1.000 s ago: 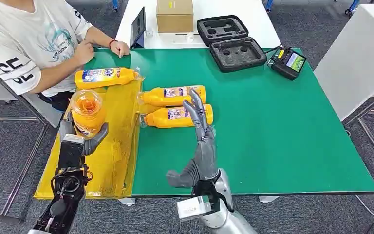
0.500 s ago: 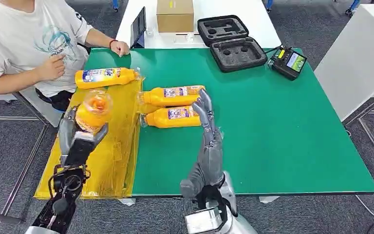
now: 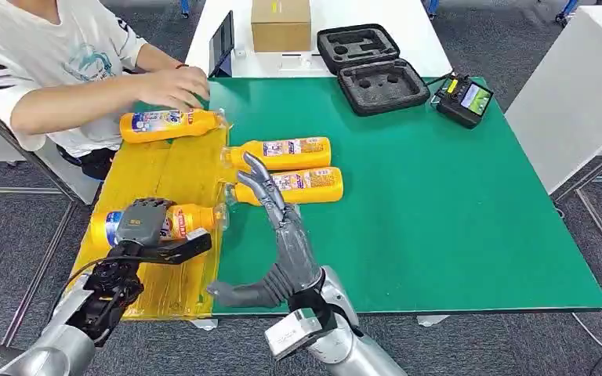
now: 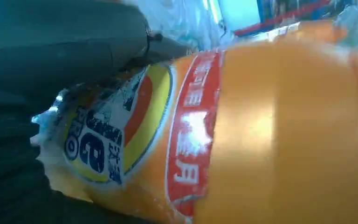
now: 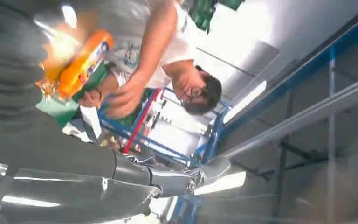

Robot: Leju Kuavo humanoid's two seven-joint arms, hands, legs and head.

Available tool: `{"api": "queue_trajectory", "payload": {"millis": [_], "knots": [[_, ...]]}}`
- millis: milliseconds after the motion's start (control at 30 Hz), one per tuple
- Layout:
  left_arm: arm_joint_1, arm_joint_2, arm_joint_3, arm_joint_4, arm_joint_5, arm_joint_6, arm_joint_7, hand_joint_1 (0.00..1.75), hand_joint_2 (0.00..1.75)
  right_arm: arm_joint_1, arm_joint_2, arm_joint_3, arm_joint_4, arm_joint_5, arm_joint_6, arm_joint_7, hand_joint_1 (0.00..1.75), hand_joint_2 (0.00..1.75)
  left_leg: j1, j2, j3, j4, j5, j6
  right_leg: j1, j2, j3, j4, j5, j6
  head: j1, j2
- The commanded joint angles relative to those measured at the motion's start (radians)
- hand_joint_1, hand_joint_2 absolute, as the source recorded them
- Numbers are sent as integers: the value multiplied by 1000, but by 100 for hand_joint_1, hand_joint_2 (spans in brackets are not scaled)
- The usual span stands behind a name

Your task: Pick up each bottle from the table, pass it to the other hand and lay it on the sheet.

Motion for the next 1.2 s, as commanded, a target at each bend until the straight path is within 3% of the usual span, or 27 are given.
{"api": "queue_trajectory", "payload": {"millis": [33, 600, 633, 667, 700, 733, 867, 1033, 1200], "knots": [[-77, 34, -56, 229, -42, -69, 17, 175, 175, -48, 8, 8, 112, -14, 23, 2, 0, 175, 0, 1, 6, -1, -1, -1, 0, 2, 5, -1, -1, -1, 0, 0], [-92, 12, 10, 282, -11, -157, 5, 175, 175, -44, 0, 17, 132, -15, 19, 2, 0, 175, 0, 2, 12, -2, 0, -2, 0, 3, 11, -1, 1, -1, 0, 0], [-94, 10, 19, 287, -1, -172, -1, 131, 175, -44, -1, 19, 134, -16, 16, 2, 0, 175, 1, 3, 14, -3, 0, -2, 0, 5, 12, -2, 1, -2, 0, 0], [-97, 4, 47, 293, 37, -206, -31, 12, 175, -45, -1, 19, 140, -20, 14, 2, 0, 175, 1, 3, 14, -3, 0, -2, 0, 4, 12, -2, 1, -2, 0, 0], [-103, -4, 73, 306, 79, -261, -64, 0, 175, -47, -1, 20, 147, -20, 10, 2, 0, 175, 1, 3, 15, -3, -1, -2, 0, 5, 13, -2, 1, -2, 0, 0], [-110, -10, 104, 316, 135, -329, -114, 0, 0, -50, 0, 18, 158, -21, 12, 2, 0, 175, 0, 2, 14, -3, 0, -2, 0, 3, 13, -1, 1, -1, 0, 0], [-131, -16, 199, 355, 320, -563, -251, 0, 0, -56, -1, 19, 181, -20, 13, 2, 0, 175, 0, 2, 17, -4, 0, -2, 0, 4, 16, -2, 1, -2, 0, 0], [-126, -20, 316, 367, 523, -752, -288, 0, 0, -53, -9, 28, 187, -19, 12, 2, 0, 175, -1, 2, 22, -5, -1, -2, -1, 4, 21, -3, 0, -1, -1, 0], [-125, -21, 330, 367, 543, -760, -288, 0, 0, -53, -9, 29, 188, -18, 11, 2, 0, 175, -1, 3, 23, -6, 0, -2, -1, 5, 22, -4, 1, -1, 0, 0]]}}
